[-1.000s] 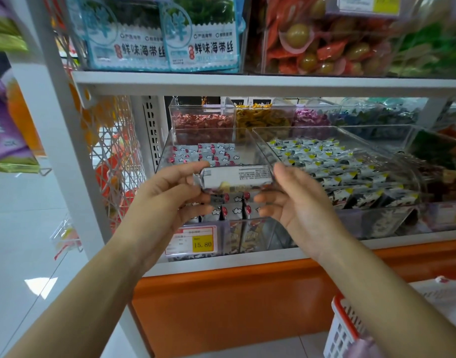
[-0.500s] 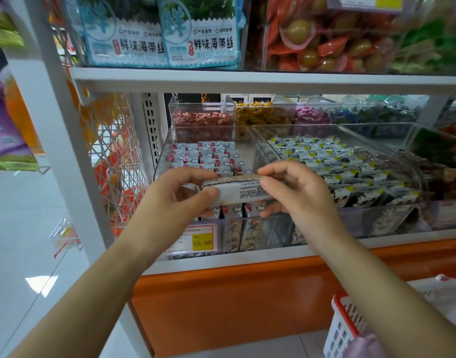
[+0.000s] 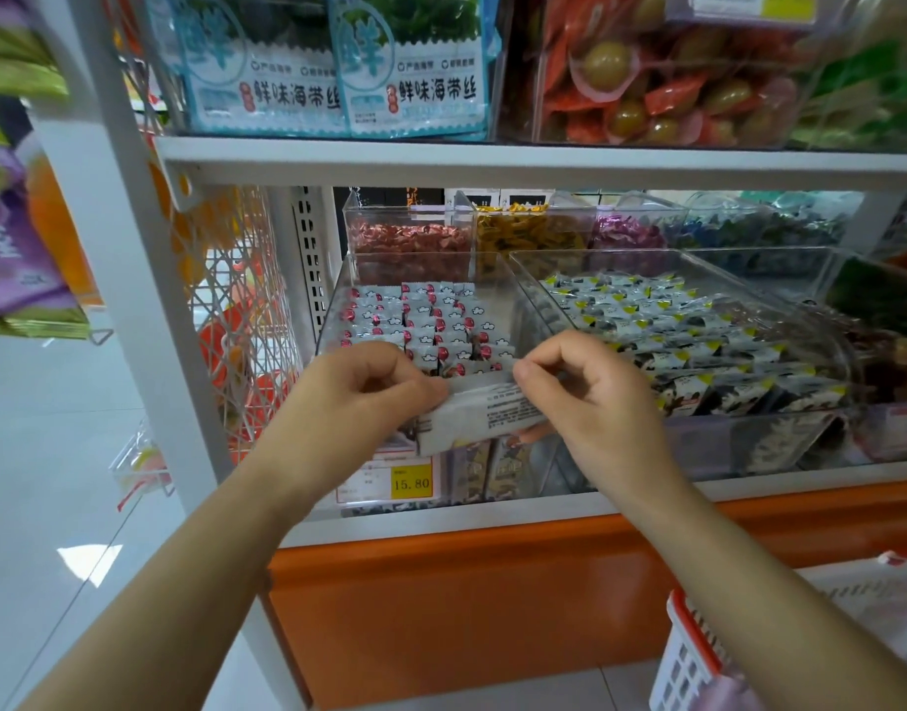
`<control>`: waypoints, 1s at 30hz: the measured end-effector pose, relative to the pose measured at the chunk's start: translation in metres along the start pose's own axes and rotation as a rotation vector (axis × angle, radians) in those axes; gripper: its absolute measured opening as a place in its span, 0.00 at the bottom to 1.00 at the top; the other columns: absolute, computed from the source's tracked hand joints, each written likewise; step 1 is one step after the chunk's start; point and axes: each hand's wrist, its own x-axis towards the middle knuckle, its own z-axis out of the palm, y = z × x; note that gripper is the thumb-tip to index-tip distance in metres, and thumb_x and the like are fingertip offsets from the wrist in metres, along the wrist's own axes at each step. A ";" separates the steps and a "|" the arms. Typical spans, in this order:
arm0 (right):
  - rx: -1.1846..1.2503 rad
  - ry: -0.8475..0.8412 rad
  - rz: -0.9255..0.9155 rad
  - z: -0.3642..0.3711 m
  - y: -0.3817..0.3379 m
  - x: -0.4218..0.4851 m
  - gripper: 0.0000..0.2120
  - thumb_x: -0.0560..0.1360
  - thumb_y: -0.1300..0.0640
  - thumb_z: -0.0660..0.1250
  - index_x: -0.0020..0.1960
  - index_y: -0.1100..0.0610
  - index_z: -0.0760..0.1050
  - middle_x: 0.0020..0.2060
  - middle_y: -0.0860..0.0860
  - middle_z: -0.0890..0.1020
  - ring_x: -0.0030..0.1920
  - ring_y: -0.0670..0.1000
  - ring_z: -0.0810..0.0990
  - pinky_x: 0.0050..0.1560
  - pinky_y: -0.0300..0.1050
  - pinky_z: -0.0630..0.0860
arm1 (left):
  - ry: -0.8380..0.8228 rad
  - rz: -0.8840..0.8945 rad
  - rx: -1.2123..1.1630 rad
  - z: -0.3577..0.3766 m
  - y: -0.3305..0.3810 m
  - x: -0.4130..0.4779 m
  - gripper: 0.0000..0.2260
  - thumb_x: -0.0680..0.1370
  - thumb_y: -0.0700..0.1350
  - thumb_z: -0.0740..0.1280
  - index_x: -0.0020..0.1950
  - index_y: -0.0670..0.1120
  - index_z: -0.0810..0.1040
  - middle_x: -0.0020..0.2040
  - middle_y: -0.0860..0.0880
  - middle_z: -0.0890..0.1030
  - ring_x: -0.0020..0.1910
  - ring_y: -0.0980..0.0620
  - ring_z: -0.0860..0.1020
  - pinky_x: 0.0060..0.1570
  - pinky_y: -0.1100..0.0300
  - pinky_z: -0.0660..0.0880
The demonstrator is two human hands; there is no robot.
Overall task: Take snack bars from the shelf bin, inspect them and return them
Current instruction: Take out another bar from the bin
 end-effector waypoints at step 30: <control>0.411 -0.186 0.333 -0.022 0.003 0.011 0.11 0.68 0.52 0.66 0.42 0.61 0.79 0.33 0.58 0.84 0.29 0.54 0.83 0.26 0.40 0.78 | -0.060 0.032 0.136 -0.004 -0.011 0.006 0.06 0.74 0.50 0.67 0.48 0.61 0.77 0.41 0.56 0.83 0.40 0.59 0.82 0.40 0.61 0.81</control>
